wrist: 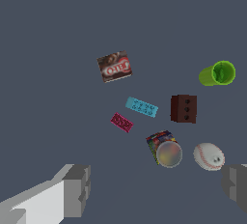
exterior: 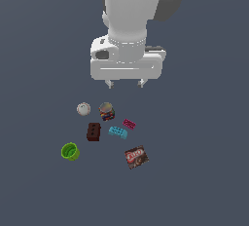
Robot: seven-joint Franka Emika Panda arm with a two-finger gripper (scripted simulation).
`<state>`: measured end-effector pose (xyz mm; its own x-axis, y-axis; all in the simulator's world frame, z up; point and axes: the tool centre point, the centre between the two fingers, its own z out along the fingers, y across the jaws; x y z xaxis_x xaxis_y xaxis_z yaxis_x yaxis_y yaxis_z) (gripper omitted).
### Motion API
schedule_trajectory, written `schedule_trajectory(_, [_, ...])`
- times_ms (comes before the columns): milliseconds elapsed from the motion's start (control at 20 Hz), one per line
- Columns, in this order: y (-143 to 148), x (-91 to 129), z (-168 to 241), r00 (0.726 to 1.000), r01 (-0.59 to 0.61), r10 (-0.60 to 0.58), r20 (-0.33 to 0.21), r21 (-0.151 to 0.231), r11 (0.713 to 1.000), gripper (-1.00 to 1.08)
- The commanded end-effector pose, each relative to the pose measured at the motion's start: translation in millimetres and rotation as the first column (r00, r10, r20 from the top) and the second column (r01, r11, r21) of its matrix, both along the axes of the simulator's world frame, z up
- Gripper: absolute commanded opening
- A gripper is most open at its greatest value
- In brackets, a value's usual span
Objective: Pick up a designated object from a clutter of objects.
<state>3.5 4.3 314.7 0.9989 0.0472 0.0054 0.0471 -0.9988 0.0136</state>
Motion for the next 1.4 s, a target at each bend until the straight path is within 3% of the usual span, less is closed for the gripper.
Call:
schedule_trajectory(0, [0.0,0.0,0.0,1.0,0.0,0.0,0.0,0.0,1.0,1.0])
schedule_trajectory(450, [2.9,1.8,15.4,1.0,-0.022,0.022,0.014,-0.032,0.999,1.0])
schedule_trajectory(750, [1.9,2.6,13.4,1.0,-0.021,0.022,0.013,-0.03,0.999,1.0])
schedule_trajectory(1350, [-37.5,27.5,-52.9,1.0,-0.006,0.006,0.006,-0.005,1.0,1.0])
